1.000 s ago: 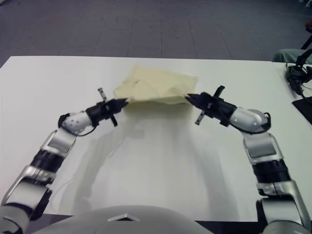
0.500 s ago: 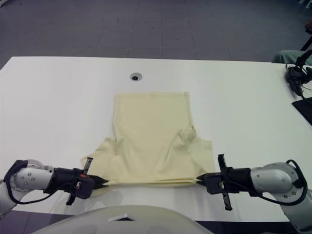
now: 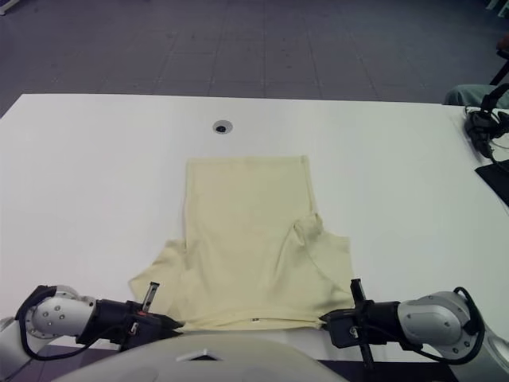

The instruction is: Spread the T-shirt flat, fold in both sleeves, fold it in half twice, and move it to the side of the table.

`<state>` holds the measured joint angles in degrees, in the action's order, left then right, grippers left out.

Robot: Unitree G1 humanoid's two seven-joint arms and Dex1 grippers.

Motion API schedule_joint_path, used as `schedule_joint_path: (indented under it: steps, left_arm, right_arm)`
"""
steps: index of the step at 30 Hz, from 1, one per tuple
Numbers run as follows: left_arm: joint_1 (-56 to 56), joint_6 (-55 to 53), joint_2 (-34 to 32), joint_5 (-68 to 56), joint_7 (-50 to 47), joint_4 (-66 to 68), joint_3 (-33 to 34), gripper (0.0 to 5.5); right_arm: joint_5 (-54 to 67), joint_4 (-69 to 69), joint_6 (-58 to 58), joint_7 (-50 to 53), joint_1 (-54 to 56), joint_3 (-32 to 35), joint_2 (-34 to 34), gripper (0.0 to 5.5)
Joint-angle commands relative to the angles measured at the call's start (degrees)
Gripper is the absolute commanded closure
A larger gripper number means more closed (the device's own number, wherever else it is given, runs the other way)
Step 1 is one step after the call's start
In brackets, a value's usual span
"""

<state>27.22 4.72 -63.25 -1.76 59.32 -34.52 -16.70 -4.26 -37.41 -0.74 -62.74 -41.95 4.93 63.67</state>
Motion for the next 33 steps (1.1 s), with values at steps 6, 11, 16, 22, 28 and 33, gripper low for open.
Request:
schedule_joint_path:
  steps: [6, 11, 16, 22, 28, 33]
  left_arm:
    - [1.6, -3.5, 1.1, -14.4, 2.3, -2.0, 7.5, 3.93]
    - [2.0, -2.7, 1.1, -21.0, 5.6, -1.1, 12.5, 3.06]
    - [-3.8, -3.2, 6.2, -27.7, 5.6, 1.9, 15.3, 2.17]
    - [-24.1, -8.4, 23.2, -18.8, -12.1, 12.7, 10.1, 1.14]
    - [-37.7, -10.9, 36.7, -6.2, -25.3, 27.0, 3.4, 0.11]
    - [-45.0, -9.3, 42.2, 1.5, -28.9, 42.3, -0.7, 0.10]
  right_arm:
    - [11.2, -3.8, 8.2, -4.1, -1.6, 5.6, -0.9, 3.83]
    - [18.8, -4.9, 10.6, -7.9, 0.0, 12.0, -0.8, 2.99]
    - [26.1, -2.0, 14.1, -5.5, 7.9, 15.4, -3.3, 2.15]
    - [18.2, 7.4, 14.9, 2.4, 17.6, 10.0, -4.5, 1.16]
    - [4.3, 16.6, 10.0, 7.3, 19.9, -0.3, -4.2, 0.18]
    - [-0.6, 19.3, 7.6, 8.5, 18.0, -2.8, -3.5, 0.12]
